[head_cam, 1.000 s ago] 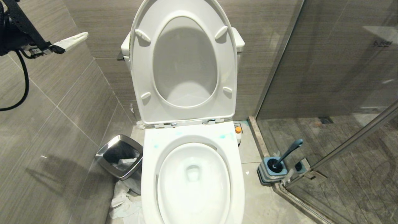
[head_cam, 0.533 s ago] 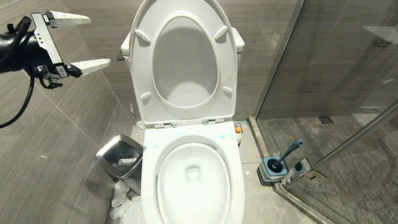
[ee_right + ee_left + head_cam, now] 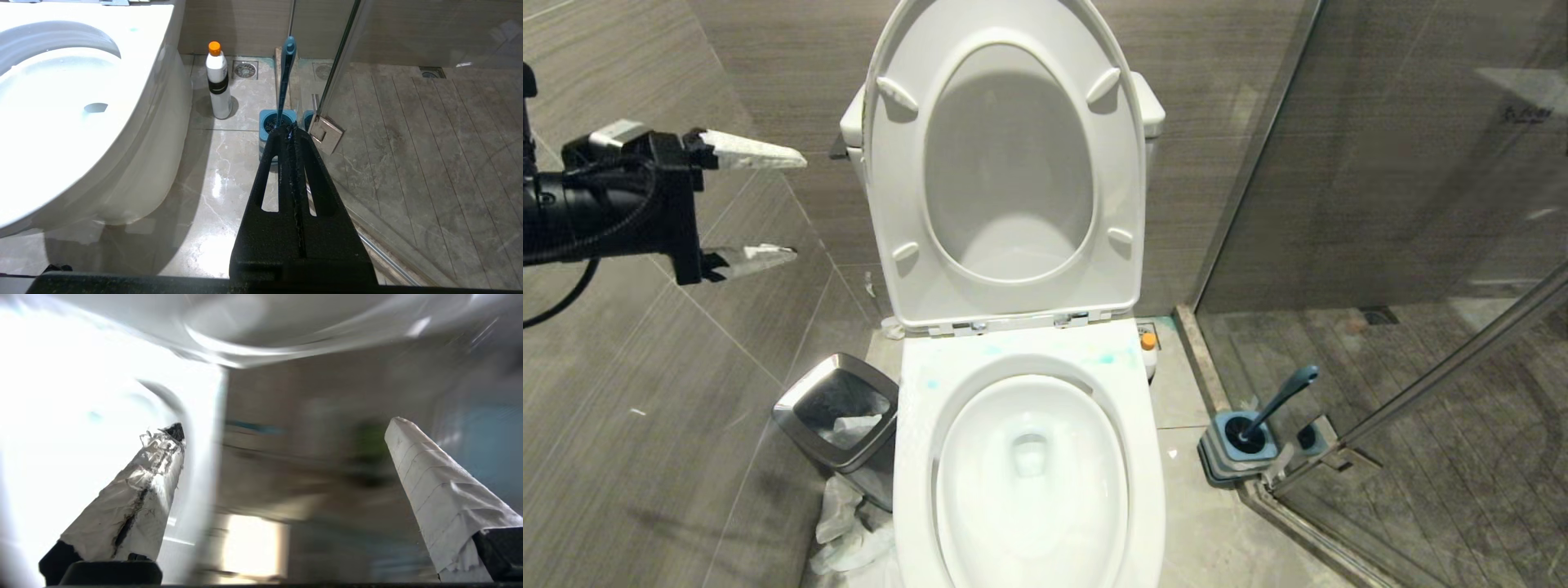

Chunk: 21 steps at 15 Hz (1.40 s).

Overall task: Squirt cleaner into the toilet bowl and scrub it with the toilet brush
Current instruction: Pour in the cleaning agent

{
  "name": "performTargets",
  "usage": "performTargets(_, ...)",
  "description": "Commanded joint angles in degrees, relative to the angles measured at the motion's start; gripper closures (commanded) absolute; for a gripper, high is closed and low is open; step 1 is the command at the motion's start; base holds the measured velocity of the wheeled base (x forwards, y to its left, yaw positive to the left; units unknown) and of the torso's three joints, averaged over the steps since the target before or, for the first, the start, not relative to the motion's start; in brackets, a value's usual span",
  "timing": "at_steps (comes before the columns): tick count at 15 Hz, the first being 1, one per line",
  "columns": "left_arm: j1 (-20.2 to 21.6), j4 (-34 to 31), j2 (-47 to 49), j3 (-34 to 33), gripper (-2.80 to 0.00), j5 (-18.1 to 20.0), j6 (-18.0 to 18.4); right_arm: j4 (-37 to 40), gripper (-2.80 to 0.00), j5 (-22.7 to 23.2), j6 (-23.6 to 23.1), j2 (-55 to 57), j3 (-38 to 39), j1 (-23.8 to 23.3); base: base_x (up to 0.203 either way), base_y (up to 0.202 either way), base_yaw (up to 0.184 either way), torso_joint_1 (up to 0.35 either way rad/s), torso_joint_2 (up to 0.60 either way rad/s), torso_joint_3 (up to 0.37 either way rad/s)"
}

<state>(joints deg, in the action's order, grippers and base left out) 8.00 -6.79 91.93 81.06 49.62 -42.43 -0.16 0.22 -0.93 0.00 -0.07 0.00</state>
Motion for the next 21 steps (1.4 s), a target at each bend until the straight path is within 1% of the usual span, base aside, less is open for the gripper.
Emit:
performTargets(1,1.9,0.0,0.1,1.5,-2.8,-0.9,45.0,0.0,0.0,0.0,0.0,0.1,0.0,0.0,0.0,0.0,0.0,0.0,0.0,0.0)
performTargets(2,2.3,2.3,-1.1,2.0,-2.8,-1.4,46.5,0.0,0.0,0.0,0.0,0.1,0.0,0.0,0.0,0.0,0.0,0.0,0.0,0.0)
performTargets(3,2.5,5.2,-2.7,2.0,-2.8,-1.6,46.5,0.0,0.0,0.0,0.0,0.1,0.0,0.0,0.0,0.0,0.0,0.0,0.0,0.0)
performTargets(6,2.4,10.3,-7.5,2.2,-2.8,-1.0,46.4,0.0,0.0,0.0,0.0,0.1,0.0,0.0,0.0,0.0,0.0,0.0,0.0,0.0)
performTargets(8,1.6,12.6,-11.6,2.2,-2.8,0.3,45.6,0.0,0.0,0.0,0.0,0.1,0.1,0.0,0.0,0.0,0.0,0.0,0.0,0.0)
performTargets(9,1.4,13.3,-13.9,2.2,-2.8,1.6,44.1,0.0,0.0,0.0,0.0,0.1,0.0,0.0,0.0,0.0,0.0,0.0,0.0,0.0)
performTargets(10,0.9,13.9,-16.3,2.2,-2.8,3.2,41.5,0.0,0.0,0.0,0.0,0.1,0.0,0.0,0.0,0.0,0.0,0.0,0.0,0.0)
performTargets(11,0.0,14.6,-19.1,2.3,-2.8,4.7,37.4,0.0,0.0,0.0,0.0,0.1,0.0,0.0,0.0,0.0,0.0,0.0,0.0,0.0)
performTargets(12,-1.3,16.0,-21.5,2.4,-2.8,6.0,32.0,0.0,0.0,0.0,0.0,0.1,0.0,0.0,0.0,0.0,0.0,0.0,0.0,0.0)
performTargets(13,-4.1,18.9,-23.6,2.5,-2.8,7.1,26.2,0.0,0.0,0.0,0.1,0.1,0.0,0.0,0.0,0.0,0.0,0.0,0.0,0.0)
performTargets(14,-6.1,21.7,-25.8,2.3,-2.8,7.5,21.9,0.0,0.0,0.0,0.1,0.1,0.0,0.0,0.0,0.0,0.0,0.0,0.0,0.0)
performTargets(15,-7.9,23.8,-28.0,1.9,-2.8,7.7,18.7,0.0,0.0,0.0,0.0,0.1,0.0,0.0,0.0,0.0,0.0,0.0,0.0,0.0)
performTargets(16,-10.3,25.5,-30.0,1.2,-2.8,7.8,16.4,0.0,0.0,0.0,0.1,0.1,0.1,0.0,0.0,0.0,0.0,0.0,0.0,0.0)
performTargets(17,-12.4,26.7,-31.6,0.1,0.0,7.6,15.6,0.0,0.0,0.0,0.1,0.1,0.0,0.0,0.0,0.0,0.0,0.0,0.0,0.0)
performTargets(19,-13.6,27.6,-33.1,-2.5,0.0,7.6,15.8,0.0,0.0,0.0,0.1,0.1,0.0,0.0,0.0,0.0,0.0,0.0,0.0,0.0)
performTargets(21,-13.4,27.5,-33.4,-4.9,0.0,6.9,19.5,0.0,0.0,0.0,0.0,0.1,0.0,0.0,0.0,0.0,0.0,0.0,0.0,0.0)
